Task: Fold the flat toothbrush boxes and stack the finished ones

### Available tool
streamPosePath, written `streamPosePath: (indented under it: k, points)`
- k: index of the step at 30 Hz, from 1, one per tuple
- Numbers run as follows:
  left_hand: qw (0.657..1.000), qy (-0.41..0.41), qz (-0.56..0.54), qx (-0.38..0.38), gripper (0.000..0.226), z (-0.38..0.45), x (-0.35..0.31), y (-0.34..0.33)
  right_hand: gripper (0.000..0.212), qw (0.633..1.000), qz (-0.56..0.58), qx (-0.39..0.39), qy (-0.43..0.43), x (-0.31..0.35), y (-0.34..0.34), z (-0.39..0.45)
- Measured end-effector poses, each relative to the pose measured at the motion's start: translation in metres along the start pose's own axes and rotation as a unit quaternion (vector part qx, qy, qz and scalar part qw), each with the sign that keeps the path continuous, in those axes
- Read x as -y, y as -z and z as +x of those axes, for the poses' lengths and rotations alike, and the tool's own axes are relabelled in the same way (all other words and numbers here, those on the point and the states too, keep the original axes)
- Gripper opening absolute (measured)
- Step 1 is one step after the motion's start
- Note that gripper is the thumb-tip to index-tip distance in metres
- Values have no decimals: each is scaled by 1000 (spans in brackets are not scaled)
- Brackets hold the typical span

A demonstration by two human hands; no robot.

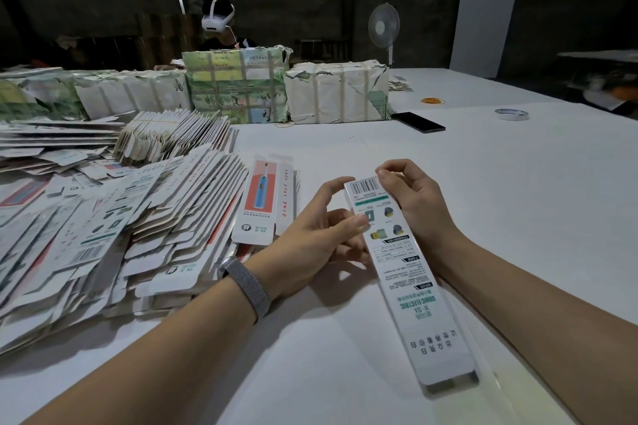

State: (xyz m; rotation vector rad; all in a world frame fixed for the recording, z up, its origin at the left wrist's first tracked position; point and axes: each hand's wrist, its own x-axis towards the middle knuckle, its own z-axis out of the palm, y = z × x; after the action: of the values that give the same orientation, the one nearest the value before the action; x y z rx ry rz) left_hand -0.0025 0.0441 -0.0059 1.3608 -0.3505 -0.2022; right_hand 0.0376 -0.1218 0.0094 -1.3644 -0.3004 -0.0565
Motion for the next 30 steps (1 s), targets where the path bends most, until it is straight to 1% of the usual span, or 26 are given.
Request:
streamPosePath:
  k: [8, 13, 17, 21, 22, 23, 24, 26, 28, 30]
  points:
    - [1000, 0, 1, -7, 65, -1, -1, -1, 11, 1000, 2, 10, -7, 1, 1, 1]
    - [1000, -4, 27, -13, 64, -1, 0, -1, 11, 999, 21, 22, -26, -1, 2, 3]
    - [999, -14, 12, -27, 60, -1, 1, -1, 8, 999, -34, 24, -6, -2, 5, 6]
    - [998, -19, -3, -66, 66, 1, 1, 1, 12, 996, -71, 48, -31, 3, 8, 8]
    - [997, -22, -4, -73, 68, 1, 2, 1, 13, 993, -97, 62, -37, 6, 10, 7]
    - [996, -25, -4, -80, 68, 2, 3, 1, 16, 985, -148, 83, -36, 10, 12, 6]
    - [996, -27, -2, -87, 69, 2, 3, 1, 24, 970, -217, 107, -31, 15, 14, 4]
    - [995, -28, 7, -91, 74, 2, 3, 2, 48, 931, -334, 145, -16, 29, 15, 0]
    - [996, -27, 10, -83, 73, 1, 2, 1, 64, 910, -379, 164, -26, 42, 16, -4]
    - [997, -26, -5, -76, 69, 1, 2, 1, 69, 896, -397, 191, -58, 51, 17, -12]
